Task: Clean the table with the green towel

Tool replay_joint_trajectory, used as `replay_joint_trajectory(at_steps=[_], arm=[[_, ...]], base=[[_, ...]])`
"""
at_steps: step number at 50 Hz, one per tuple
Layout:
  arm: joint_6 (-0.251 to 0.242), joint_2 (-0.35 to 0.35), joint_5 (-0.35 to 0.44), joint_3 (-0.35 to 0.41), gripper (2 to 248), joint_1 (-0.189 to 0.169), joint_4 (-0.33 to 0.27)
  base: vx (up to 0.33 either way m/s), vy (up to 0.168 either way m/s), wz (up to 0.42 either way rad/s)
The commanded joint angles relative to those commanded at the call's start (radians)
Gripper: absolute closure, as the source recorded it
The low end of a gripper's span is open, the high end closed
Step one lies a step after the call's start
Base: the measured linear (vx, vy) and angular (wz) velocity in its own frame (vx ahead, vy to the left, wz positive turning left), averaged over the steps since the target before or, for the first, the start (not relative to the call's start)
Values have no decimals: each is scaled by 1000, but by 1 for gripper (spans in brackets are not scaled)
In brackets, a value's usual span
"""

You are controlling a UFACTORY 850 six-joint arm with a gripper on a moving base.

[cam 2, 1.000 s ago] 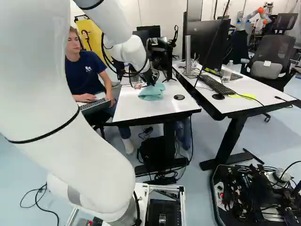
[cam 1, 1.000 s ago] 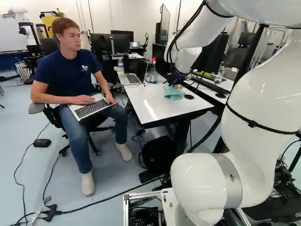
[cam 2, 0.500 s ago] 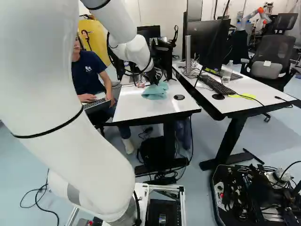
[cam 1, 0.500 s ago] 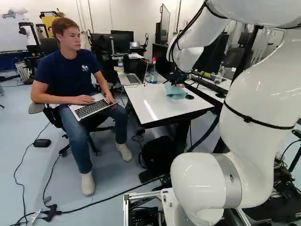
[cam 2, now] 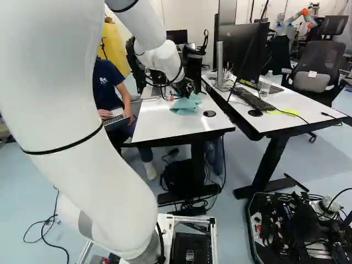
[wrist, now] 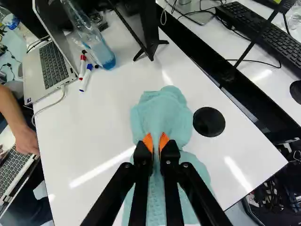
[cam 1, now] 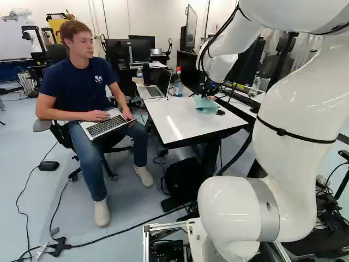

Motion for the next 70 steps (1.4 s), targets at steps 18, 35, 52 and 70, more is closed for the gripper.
replay_joint_trajectory(at_steps=[18,35,52,70], arm=[[0,-34,0,-37,214,-22,0],[0,-45,0,-49,211,-30,0],[0,-45,0,-49,111,-30,0],[0,-37,0,-48,5,-30,0]], base=[[0,0,0],[0,0,0],[0,0,0],[0,0,0]])
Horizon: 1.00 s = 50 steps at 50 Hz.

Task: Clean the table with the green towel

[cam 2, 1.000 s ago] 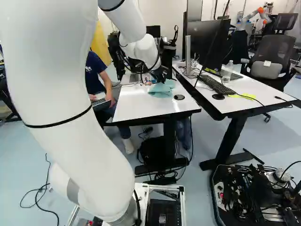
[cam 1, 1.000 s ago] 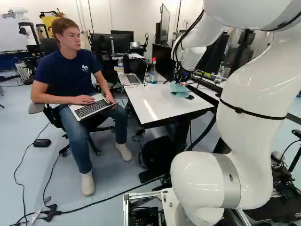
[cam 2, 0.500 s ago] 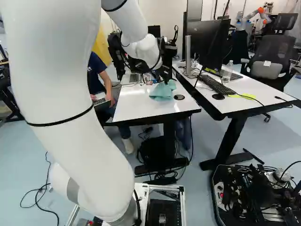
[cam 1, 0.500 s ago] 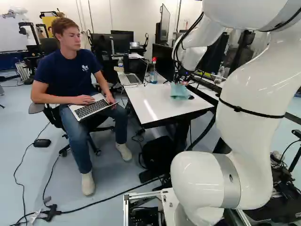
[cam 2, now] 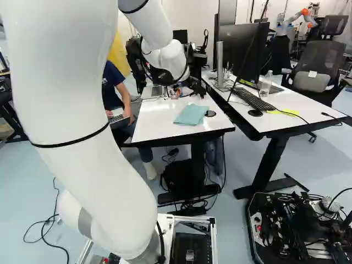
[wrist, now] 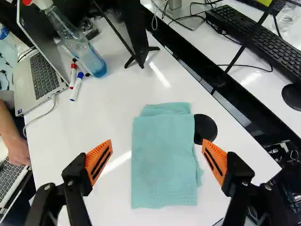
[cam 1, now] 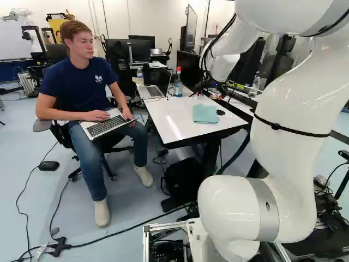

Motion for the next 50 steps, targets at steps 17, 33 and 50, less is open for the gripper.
replay_joint_trajectory(at_steps=[17,33,50], arm=[[0,66,0,32,3,17,0],[0,120,0,72,3,41,0],[0,170,0,122,3,79,0]], base=[[0,0,0],[0,0,0],[0,0,0]])
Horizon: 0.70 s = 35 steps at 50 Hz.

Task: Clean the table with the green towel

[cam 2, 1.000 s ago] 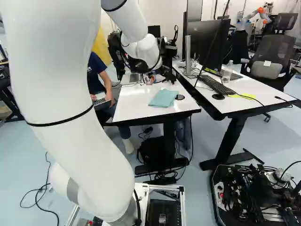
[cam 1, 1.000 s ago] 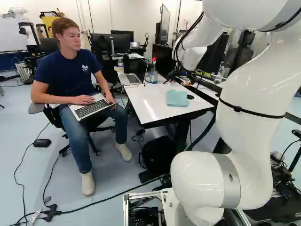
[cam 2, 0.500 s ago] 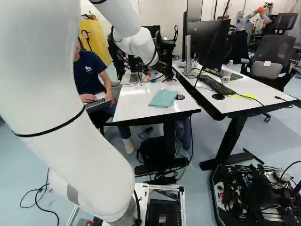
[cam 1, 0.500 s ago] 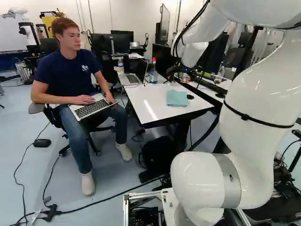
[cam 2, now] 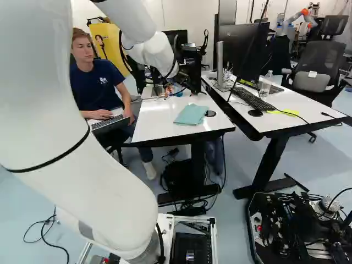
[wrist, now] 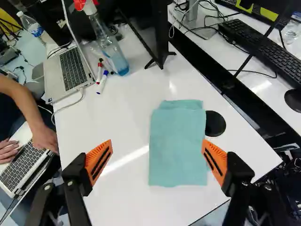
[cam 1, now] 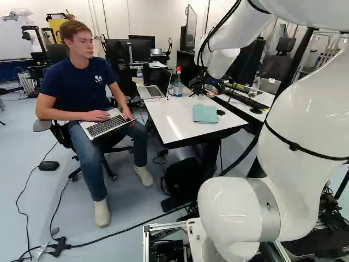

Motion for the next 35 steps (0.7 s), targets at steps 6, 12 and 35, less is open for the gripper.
replay_joint_trajectory(at_steps=[6,12,35], arm=[[0,14,0,14,3,16,0],[0,25,0,25,3,32,0],[0,62,0,61,3,98,0]], base=[[0,0,0],[0,0,0],[0,0,0]])
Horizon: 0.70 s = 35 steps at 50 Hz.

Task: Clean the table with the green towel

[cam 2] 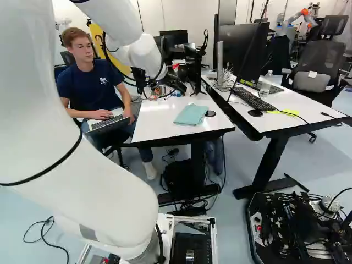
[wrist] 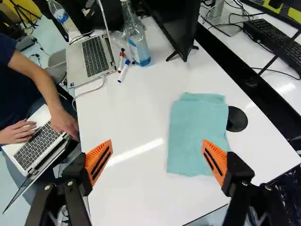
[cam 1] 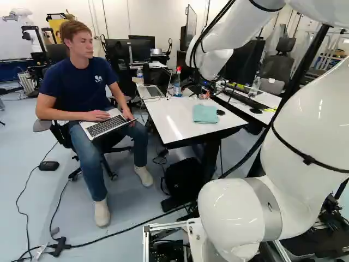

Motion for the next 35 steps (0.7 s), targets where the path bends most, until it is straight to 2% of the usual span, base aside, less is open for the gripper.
replay_joint_trajectory(at_steps=[15,35], arm=[[0,12,0,11,3,36,0],[0,15,18,24,3,38,-3]], base=[[0,0,0],[0,0,0]])
